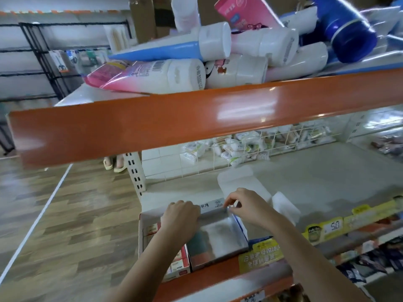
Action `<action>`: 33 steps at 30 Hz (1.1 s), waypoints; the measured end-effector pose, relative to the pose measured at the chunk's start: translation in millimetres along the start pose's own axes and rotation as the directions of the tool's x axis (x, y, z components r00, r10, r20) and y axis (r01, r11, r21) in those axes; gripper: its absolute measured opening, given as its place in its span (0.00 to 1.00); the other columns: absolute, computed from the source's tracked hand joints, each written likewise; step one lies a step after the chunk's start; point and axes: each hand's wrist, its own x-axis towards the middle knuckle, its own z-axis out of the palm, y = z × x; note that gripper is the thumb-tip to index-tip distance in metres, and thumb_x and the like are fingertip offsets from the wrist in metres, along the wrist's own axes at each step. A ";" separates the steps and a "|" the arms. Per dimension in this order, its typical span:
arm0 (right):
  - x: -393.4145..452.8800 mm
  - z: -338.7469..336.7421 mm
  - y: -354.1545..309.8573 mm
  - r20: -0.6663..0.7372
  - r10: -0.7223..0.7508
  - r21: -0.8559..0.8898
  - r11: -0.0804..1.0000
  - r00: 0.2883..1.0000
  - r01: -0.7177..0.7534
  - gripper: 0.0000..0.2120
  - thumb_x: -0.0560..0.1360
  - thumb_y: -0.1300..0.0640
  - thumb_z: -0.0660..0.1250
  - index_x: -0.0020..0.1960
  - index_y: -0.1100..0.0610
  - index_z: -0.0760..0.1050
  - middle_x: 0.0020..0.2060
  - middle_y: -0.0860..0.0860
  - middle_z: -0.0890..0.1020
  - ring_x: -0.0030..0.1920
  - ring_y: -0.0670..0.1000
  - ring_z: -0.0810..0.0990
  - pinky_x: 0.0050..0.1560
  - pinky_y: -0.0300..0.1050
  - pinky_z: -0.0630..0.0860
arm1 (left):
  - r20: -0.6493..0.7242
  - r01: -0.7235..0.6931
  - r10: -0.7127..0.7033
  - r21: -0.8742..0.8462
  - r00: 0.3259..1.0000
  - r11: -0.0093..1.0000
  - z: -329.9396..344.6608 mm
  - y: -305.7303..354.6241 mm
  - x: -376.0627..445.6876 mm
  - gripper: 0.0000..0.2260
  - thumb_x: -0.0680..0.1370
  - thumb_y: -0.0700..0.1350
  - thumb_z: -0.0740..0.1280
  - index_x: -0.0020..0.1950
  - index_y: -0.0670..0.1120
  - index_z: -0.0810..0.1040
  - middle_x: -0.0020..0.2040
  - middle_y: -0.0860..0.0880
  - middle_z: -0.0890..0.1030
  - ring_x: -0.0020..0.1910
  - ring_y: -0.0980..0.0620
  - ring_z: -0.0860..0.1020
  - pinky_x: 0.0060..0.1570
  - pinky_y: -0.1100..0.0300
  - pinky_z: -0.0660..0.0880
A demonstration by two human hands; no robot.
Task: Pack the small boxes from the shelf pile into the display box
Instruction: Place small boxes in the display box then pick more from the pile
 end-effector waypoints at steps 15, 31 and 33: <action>-70.1 -93.8 137.5 -0.168 0.168 -0.400 0.889 0.971 -0.223 0.17 0.77 0.55 0.61 0.65 0.55 0.70 0.63 0.54 0.71 0.65 0.53 0.68 0.62 0.45 0.67 | -0.167 -0.290 0.283 -0.020 0.945 0.957 -67.0 186.8 110.0 0.15 0.79 0.54 0.58 0.60 0.50 0.75 0.57 0.49 0.77 0.58 0.47 0.73 0.54 0.55 0.69; -206.8 -221.7 383.4 -0.230 0.506 -0.315 0.769 0.831 -0.556 0.20 0.81 0.57 0.55 0.71 0.59 0.63 0.70 0.56 0.64 0.67 0.56 0.66 0.62 0.52 0.70 | -0.051 -0.520 0.518 -0.100 0.854 0.848 -70.7 501.3 219.7 0.19 0.76 0.56 0.62 0.65 0.52 0.70 0.62 0.47 0.71 0.63 0.45 0.68 0.59 0.51 0.66; -210.2 -233.4 411.4 -0.249 0.526 -0.290 0.761 0.813 -0.581 0.21 0.80 0.56 0.57 0.72 0.57 0.62 0.69 0.55 0.66 0.66 0.56 0.68 0.62 0.52 0.70 | -0.055 -0.554 0.551 -0.093 0.833 0.828 -68.4 529.0 241.3 0.19 0.76 0.56 0.62 0.65 0.52 0.69 0.62 0.47 0.71 0.63 0.46 0.68 0.58 0.51 0.67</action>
